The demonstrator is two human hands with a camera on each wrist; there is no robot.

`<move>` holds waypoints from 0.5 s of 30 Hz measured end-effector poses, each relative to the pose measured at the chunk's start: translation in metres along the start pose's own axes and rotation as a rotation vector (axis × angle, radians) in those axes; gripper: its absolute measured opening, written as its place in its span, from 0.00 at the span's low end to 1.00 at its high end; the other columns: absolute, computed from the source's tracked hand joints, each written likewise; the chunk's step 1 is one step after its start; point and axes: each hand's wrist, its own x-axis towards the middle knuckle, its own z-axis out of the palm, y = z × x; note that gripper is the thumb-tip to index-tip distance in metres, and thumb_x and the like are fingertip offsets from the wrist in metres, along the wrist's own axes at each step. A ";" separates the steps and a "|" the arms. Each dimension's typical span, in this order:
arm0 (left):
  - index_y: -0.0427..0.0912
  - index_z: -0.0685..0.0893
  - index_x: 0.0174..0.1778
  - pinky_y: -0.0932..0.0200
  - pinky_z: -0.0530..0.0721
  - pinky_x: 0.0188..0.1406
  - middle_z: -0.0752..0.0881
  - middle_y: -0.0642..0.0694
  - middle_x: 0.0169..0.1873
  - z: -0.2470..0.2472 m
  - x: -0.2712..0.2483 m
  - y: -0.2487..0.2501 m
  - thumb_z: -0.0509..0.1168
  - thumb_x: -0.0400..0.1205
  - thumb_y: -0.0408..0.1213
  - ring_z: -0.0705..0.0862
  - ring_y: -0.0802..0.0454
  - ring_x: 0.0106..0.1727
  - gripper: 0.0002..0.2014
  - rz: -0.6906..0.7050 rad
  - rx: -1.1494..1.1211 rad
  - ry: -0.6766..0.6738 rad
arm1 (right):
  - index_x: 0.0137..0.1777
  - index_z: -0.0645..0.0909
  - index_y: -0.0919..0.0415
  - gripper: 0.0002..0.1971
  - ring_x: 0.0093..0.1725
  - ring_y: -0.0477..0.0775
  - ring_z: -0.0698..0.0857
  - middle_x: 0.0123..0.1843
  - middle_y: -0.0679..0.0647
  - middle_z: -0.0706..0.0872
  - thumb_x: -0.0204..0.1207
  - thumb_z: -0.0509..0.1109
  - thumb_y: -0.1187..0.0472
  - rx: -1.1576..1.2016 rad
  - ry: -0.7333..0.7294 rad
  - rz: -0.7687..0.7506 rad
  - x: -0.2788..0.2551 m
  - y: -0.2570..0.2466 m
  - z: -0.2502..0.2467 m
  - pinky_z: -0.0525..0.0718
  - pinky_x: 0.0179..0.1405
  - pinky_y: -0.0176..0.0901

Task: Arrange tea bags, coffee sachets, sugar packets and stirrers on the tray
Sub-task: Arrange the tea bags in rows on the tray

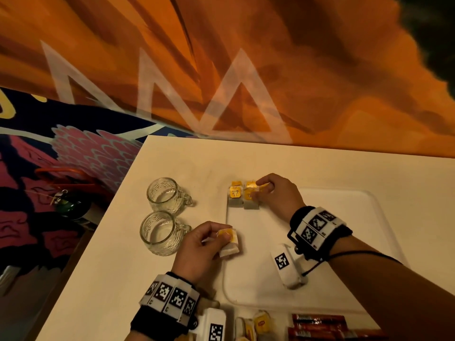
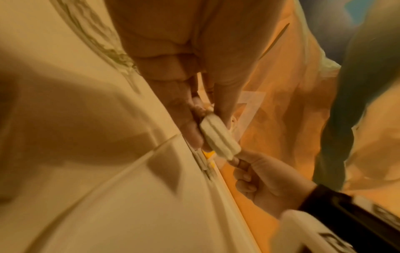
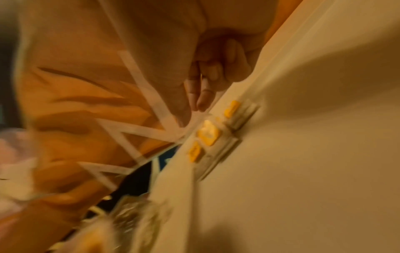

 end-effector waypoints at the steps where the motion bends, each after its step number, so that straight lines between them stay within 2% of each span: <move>1: 0.38 0.88 0.46 0.66 0.83 0.31 0.86 0.48 0.33 0.001 0.000 0.001 0.70 0.77 0.24 0.85 0.51 0.37 0.06 0.000 0.009 0.003 | 0.48 0.85 0.53 0.08 0.35 0.45 0.79 0.32 0.47 0.81 0.70 0.79 0.58 0.035 -0.015 -0.028 -0.009 -0.003 -0.001 0.71 0.30 0.27; 3: 0.36 0.86 0.47 0.68 0.81 0.27 0.84 0.46 0.31 0.005 0.000 0.004 0.70 0.75 0.22 0.83 0.55 0.33 0.08 0.003 -0.011 0.015 | 0.44 0.87 0.52 0.03 0.36 0.45 0.80 0.32 0.47 0.84 0.72 0.78 0.56 0.117 -0.110 -0.072 -0.029 -0.008 -0.003 0.73 0.34 0.28; 5: 0.35 0.85 0.46 0.67 0.82 0.26 0.85 0.47 0.26 0.011 0.000 0.006 0.71 0.76 0.23 0.82 0.57 0.27 0.06 0.013 -0.018 0.016 | 0.42 0.89 0.51 0.06 0.38 0.43 0.83 0.38 0.50 0.89 0.71 0.77 0.50 0.182 -0.248 -0.095 -0.048 -0.011 -0.006 0.76 0.40 0.36; 7: 0.36 0.84 0.42 0.65 0.82 0.27 0.87 0.47 0.26 0.016 -0.001 0.008 0.71 0.76 0.27 0.81 0.55 0.28 0.02 0.037 0.005 0.000 | 0.43 0.90 0.51 0.08 0.39 0.39 0.84 0.42 0.50 0.90 0.70 0.77 0.48 0.173 -0.330 -0.093 -0.063 -0.010 -0.009 0.76 0.40 0.37; 9: 0.36 0.84 0.41 0.64 0.84 0.28 0.88 0.44 0.28 0.021 -0.004 0.010 0.71 0.77 0.28 0.83 0.53 0.30 0.01 0.057 0.007 -0.012 | 0.43 0.91 0.51 0.06 0.36 0.35 0.81 0.40 0.47 0.89 0.70 0.78 0.50 0.138 -0.325 -0.113 -0.073 -0.007 -0.012 0.75 0.40 0.33; 12: 0.37 0.85 0.42 0.60 0.85 0.32 0.90 0.44 0.30 0.026 -0.005 0.012 0.71 0.77 0.29 0.86 0.53 0.33 0.01 0.097 0.048 -0.036 | 0.43 0.91 0.53 0.03 0.30 0.34 0.78 0.36 0.45 0.87 0.71 0.79 0.56 0.156 -0.289 -0.133 -0.083 -0.001 -0.017 0.72 0.35 0.29; 15: 0.37 0.87 0.42 0.55 0.84 0.36 0.90 0.37 0.33 0.030 -0.007 0.013 0.72 0.75 0.28 0.86 0.51 0.35 0.02 0.114 0.070 -0.072 | 0.46 0.90 0.50 0.07 0.25 0.37 0.75 0.38 0.48 0.87 0.69 0.80 0.53 0.167 -0.278 -0.084 -0.088 0.005 -0.023 0.72 0.33 0.32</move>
